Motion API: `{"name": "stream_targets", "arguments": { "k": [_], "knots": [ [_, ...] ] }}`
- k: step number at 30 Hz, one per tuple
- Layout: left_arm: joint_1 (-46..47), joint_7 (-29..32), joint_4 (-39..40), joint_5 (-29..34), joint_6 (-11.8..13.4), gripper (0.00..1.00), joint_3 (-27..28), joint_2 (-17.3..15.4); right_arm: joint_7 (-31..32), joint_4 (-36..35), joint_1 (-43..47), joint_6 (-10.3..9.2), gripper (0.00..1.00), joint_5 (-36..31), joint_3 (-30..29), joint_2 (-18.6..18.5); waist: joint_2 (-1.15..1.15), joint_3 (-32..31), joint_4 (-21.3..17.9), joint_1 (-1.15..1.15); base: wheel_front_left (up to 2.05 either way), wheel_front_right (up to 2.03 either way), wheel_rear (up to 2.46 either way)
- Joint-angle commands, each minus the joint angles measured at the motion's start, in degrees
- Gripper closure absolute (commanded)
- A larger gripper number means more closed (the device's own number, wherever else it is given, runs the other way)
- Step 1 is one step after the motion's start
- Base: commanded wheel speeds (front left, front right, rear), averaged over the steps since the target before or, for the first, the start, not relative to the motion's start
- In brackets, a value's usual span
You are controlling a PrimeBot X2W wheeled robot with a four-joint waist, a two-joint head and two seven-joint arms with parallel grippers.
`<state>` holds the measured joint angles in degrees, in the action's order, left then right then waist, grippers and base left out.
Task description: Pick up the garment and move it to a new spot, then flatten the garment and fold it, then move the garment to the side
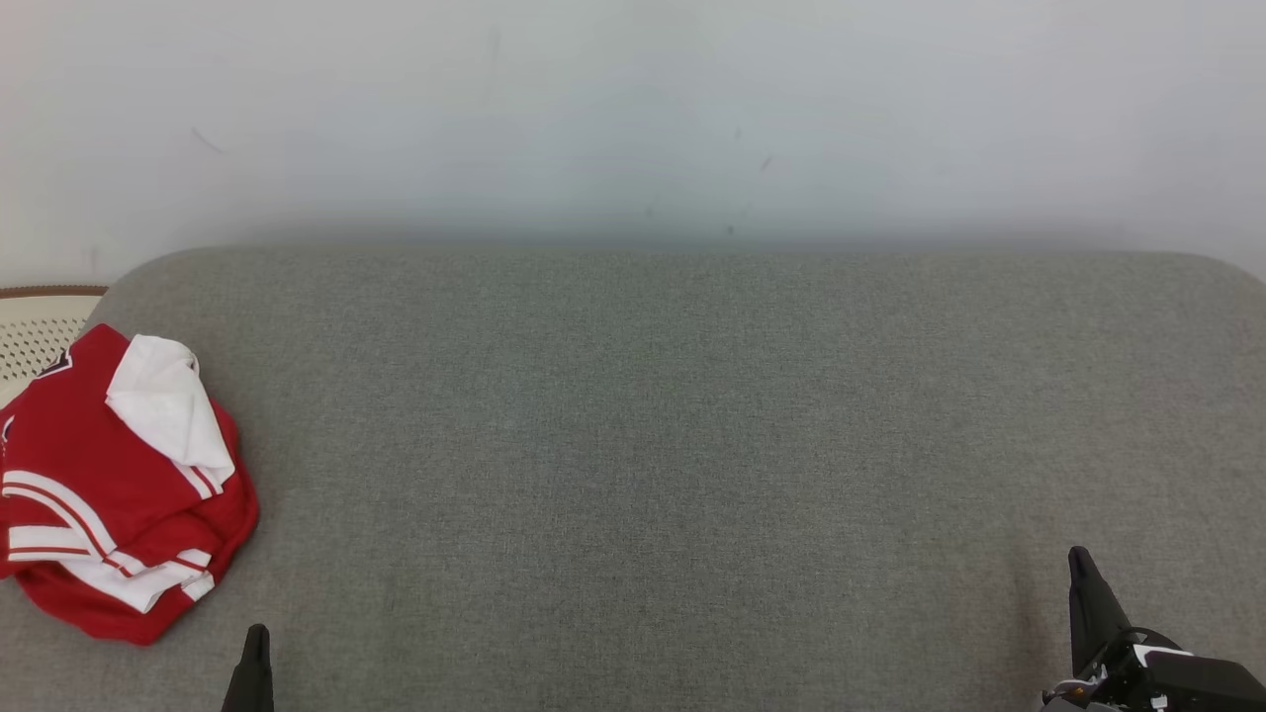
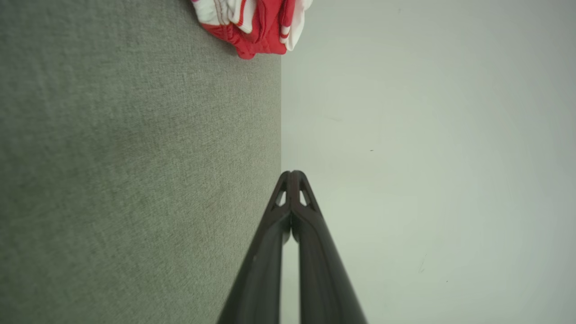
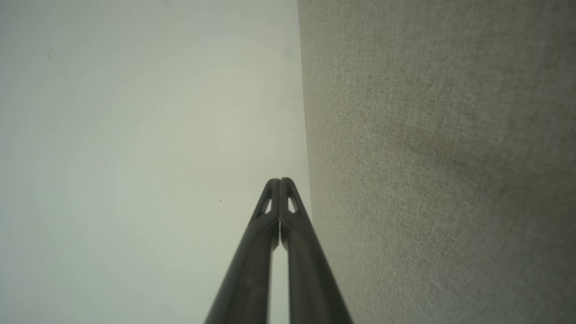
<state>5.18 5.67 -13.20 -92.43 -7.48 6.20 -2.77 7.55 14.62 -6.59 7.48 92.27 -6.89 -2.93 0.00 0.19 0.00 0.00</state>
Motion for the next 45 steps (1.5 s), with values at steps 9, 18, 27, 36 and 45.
{"name": "stream_targets", "arguments": {
  "k": [9, 18, 27, 36, 45],
  "knots": [
    [0.51, -0.03, 0.00, -0.20, -0.17, 1.00, 0.08, -0.21, 0.00, -0.04, -0.43, 0.02, 1.00, 0.09, 0.05, 0.11, 0.00, 0.00, 0.00, 0.00, 0.00, 0.00, 0.00],
    [0.51, -0.02, 0.00, -0.20, -0.17, 1.00, 0.08, -0.21, 0.00, -0.04, -0.43, 0.02, 1.00, 0.09, 0.03, 0.11, 0.00, 0.00, 0.00, 0.00, 0.00, 0.00, 0.00],
    [0.51, -0.02, 0.00, -0.20, -0.17, 1.00, 0.08, -0.21, 0.00, -0.04, -0.43, 0.02, 1.00, 0.09, 0.04, 0.11, 0.00, 0.00, 0.00, 0.00, 0.00, 0.00, 0.00],
    [0.51, -0.03, 0.00, -0.20, -0.17, 1.00, 0.08, -0.21, 0.00, -0.04, -0.43, 0.02, 1.00, 0.09, 0.05, 0.11, 0.00, 0.00, 0.00, 0.00, 0.00, 0.00, 0.00],
    [-1.00, -0.25, -1.59, 0.12, 0.05, 0.00, -0.20, 0.51, -0.14, 1.60, 1.21, -0.01, 0.00, -0.17, 0.20, 0.20, 0.00, 0.06, -0.01, 0.00, 0.00, 0.00, 0.00]
  ]
}}
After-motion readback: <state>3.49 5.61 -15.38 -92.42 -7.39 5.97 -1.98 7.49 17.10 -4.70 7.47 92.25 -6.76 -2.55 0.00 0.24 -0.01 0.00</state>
